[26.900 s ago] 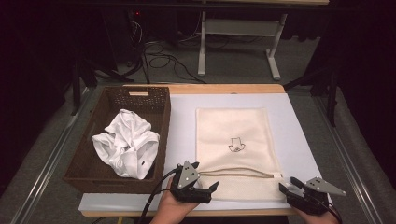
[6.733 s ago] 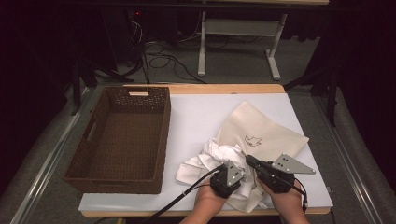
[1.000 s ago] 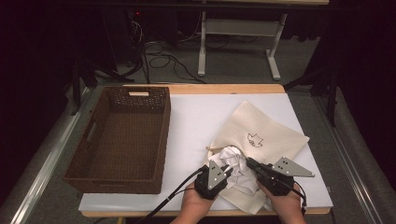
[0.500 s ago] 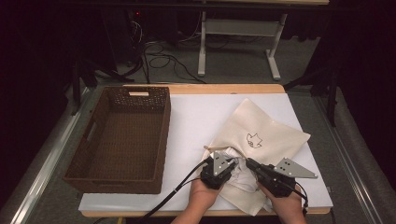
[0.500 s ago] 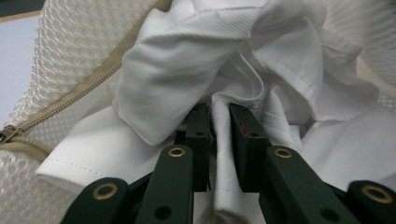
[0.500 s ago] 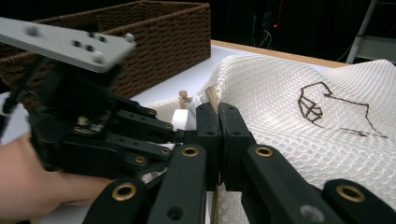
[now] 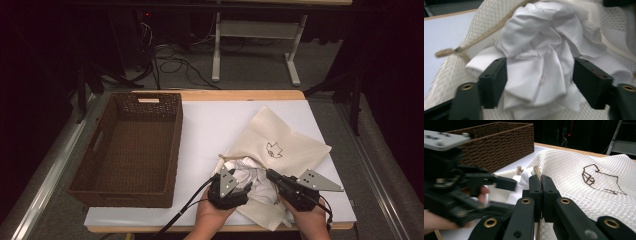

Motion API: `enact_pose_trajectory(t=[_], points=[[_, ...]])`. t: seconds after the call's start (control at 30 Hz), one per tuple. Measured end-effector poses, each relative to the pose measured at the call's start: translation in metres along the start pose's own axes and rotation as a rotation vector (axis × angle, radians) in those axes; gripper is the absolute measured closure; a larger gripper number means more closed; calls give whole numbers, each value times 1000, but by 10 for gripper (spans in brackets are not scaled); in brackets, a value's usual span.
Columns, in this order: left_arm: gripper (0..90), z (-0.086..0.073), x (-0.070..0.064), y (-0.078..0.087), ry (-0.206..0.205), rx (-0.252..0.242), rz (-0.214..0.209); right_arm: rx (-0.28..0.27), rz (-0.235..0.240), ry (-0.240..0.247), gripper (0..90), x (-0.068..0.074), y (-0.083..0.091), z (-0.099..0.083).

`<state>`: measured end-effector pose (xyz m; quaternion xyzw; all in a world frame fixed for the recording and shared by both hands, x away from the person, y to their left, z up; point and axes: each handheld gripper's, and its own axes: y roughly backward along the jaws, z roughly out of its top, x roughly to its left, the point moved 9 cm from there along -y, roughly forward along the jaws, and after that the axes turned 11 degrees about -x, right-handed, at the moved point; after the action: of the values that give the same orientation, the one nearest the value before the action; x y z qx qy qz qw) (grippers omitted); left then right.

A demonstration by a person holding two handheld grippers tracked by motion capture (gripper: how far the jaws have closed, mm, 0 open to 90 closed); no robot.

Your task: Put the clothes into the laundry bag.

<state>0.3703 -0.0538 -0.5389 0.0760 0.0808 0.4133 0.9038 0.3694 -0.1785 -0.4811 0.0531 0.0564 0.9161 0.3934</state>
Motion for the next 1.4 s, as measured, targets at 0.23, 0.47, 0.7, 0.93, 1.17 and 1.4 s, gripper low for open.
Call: enact_pose_trajectory(t=[0.23,0.47,0.7,0.93,1.17,1.4], points=[[157,-19,-6,8,-10,94,-43,8,-9,0,898,0,-1,-2],[328,-29,-5,-6,-78,178,-5,16,-30,7,898,-2,5,-6],[616,-33,0,-13,-150,218,22,21,-51,-5,898,-7,10,-9],[803,-34,-1,-14,-147,232,-1,23,-48,-2,898,-6,8,-9],[843,-29,0,-16,-87,207,-8,18,-44,-2,898,-6,8,-8],[844,-21,-2,-31,-61,199,-3,6,-47,-1,898,-7,9,-4]])
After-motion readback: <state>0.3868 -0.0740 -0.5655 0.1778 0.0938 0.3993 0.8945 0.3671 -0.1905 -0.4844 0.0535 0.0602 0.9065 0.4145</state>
